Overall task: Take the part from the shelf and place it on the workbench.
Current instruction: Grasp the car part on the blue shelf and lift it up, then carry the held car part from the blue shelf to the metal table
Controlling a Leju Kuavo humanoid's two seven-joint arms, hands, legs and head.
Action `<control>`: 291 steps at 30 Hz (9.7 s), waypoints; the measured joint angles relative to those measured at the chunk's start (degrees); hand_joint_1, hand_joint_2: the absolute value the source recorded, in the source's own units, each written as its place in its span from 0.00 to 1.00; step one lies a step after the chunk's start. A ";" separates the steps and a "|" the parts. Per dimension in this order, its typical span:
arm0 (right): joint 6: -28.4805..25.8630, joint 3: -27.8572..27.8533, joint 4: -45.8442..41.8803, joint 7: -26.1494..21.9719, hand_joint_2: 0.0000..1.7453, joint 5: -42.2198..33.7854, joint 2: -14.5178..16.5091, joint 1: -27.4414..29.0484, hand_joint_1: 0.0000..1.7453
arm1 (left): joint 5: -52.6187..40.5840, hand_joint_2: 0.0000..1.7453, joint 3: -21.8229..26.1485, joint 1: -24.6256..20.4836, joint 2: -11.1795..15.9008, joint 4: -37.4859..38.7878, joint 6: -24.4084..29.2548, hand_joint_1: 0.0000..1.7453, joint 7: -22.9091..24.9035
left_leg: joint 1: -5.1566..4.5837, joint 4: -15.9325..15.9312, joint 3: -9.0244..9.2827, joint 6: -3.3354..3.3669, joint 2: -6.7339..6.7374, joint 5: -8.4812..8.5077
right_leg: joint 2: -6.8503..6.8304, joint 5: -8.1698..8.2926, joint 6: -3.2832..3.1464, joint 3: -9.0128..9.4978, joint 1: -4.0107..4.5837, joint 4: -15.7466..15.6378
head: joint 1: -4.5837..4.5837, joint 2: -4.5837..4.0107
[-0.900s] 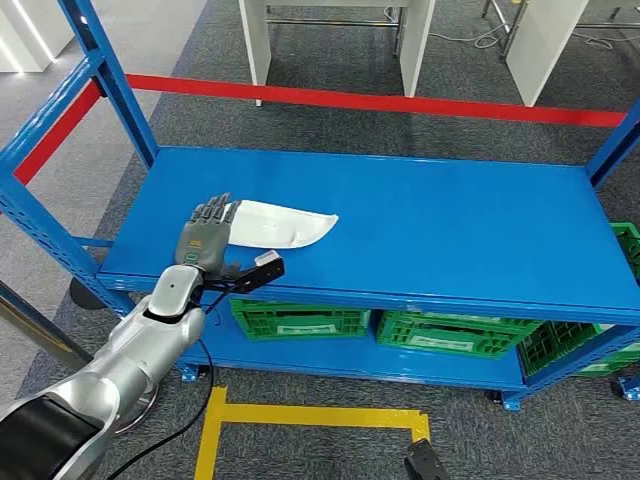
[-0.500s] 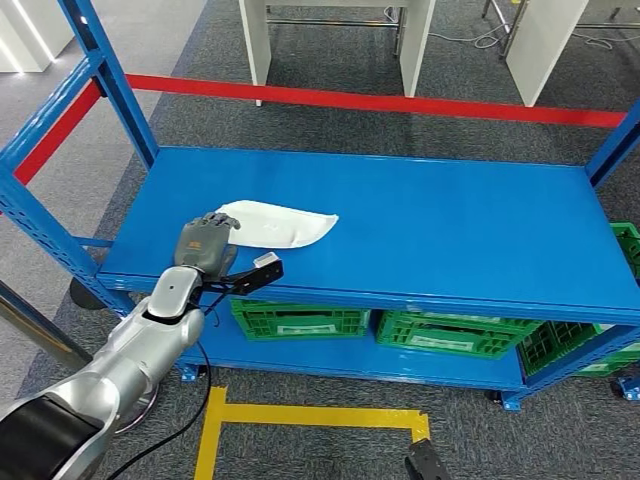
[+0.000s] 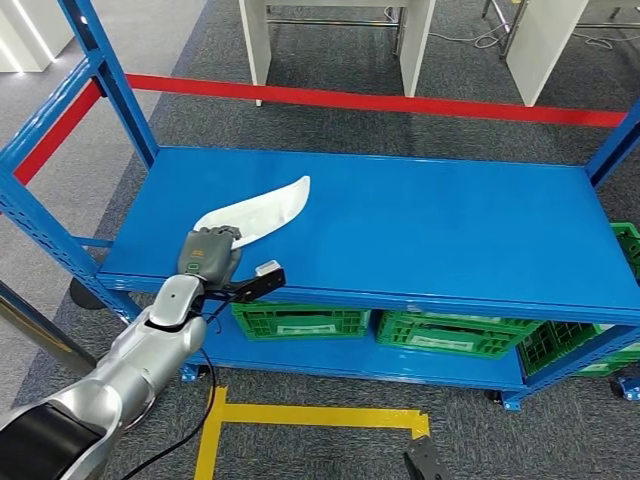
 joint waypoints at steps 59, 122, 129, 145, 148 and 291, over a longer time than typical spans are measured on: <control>-5.40 1.13 -4.32 -4.68 0.00 -16.54 0.14 7.04 0.00 | 51.27 1.00 13.76 40.70 3.55 -72.44 11.16 1.00 -35.99 | 0.05 -1.72 0.46 2.01 0.41 1.00 | -0.05 -5.44 1.80 -9.01 -0.63 15.47 | 0.38 0.00; -11.56 -10.11 -0.02 18.08 0.00 -6.80 0.94 7.66 0.00 | 45.36 1.00 24.89 49.48 -8.68 -75.99 14.75 1.00 -41.63 | -0.07 -1.74 -4.05 1.70 0.59 5.07 | -0.31 -5.12 1.88 -4.84 -0.48 14.07 | 0.04 0.00; -9.92 -11.06 -0.01 17.75 0.00 -6.75 0.95 7.34 0.00 | 44.46 1.00 25.86 50.10 -9.57 -76.58 14.75 1.00 -42.28 | -0.25 -0.28 -7.07 -0.10 0.59 8.08 | -0.20 -3.55 0.30 6.07 -0.15 -2.99 | 0.06 0.00; -7.60 -13.11 0.08 16.95 0.00 -5.67 1.04 7.49 0.00 | 44.21 1.00 27.18 50.72 -9.85 -77.02 14.75 1.00 -43.69 | -0.39 -2.98 4.07 -0.05 0.31 -0.84 | -0.84 5.19 0.58 -3.88 -0.20 -0.97 | -0.13 0.00; -7.52 -13.52 0.15 16.88 0.00 -5.51 1.03 7.54 0.00 | 44.37 1.00 27.34 50.71 -10.06 -77.02 14.75 1.00 -43.70 | -0.16 -3.34 2.00 1.22 0.57 1.31 | -0.52 2.30 1.52 -5.29 -0.33 1.01 | 0.01 0.00; 2.79 -20.43 0.57 16.20 0.00 -1.39 1.98 7.76 0.00 | 49.68 1.00 24.03 50.71 -7.68 -74.67 14.75 1.00 -40.36 | 0.48 16.47 -13.18 -2.12 -0.24 -1.76 | -2.34 -1.53 -0.77 1.85 -0.86 -0.44 | -2.23 0.00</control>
